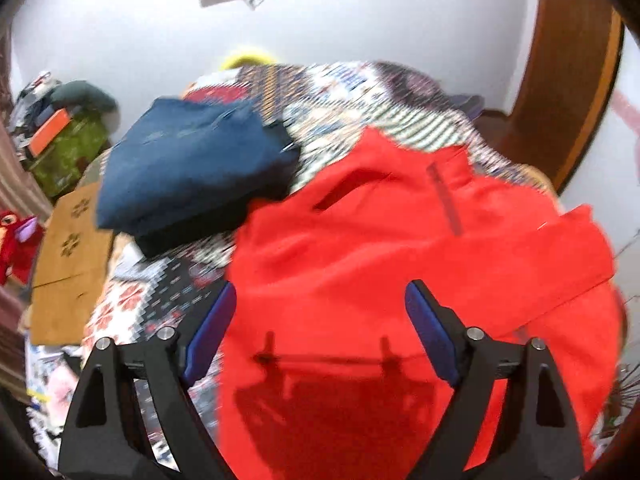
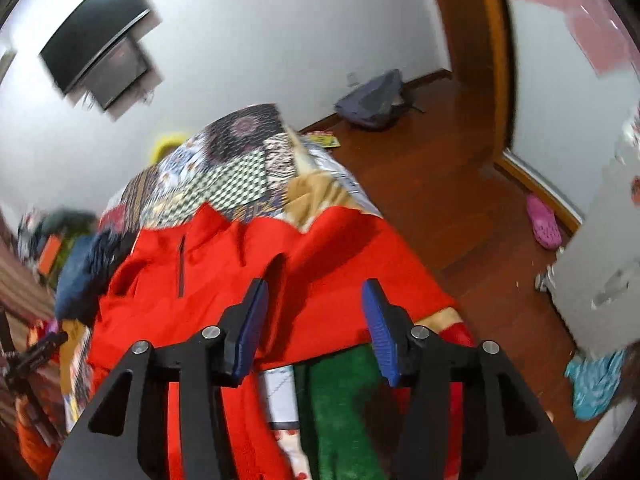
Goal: Fold large clothes
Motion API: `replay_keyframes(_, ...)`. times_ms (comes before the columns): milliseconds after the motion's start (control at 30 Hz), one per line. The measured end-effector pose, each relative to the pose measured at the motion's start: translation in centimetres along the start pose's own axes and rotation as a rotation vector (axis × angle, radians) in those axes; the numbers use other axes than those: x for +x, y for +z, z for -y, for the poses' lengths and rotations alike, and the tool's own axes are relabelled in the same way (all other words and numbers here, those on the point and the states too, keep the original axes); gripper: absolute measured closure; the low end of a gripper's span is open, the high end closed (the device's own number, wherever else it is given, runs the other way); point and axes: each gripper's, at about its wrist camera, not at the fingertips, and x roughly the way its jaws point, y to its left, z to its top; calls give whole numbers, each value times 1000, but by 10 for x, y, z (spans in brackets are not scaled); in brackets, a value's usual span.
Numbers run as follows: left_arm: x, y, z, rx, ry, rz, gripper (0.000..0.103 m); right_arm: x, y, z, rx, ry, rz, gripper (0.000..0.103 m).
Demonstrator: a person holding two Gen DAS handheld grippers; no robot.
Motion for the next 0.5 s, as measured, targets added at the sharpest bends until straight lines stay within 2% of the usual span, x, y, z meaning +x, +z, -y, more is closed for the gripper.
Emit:
replay_keyframes(200,21,21,43,22,-75,-7,15,30,-8,49,193,15,-101,58)
replay_keyframes(400,48,15,77,64,-119,-64,15,65,-21,85,340,31,-200,58)
replay_keyframes(500,60,9,88,82,-127,-93,15,78,-21,93,386,55,-221,58)
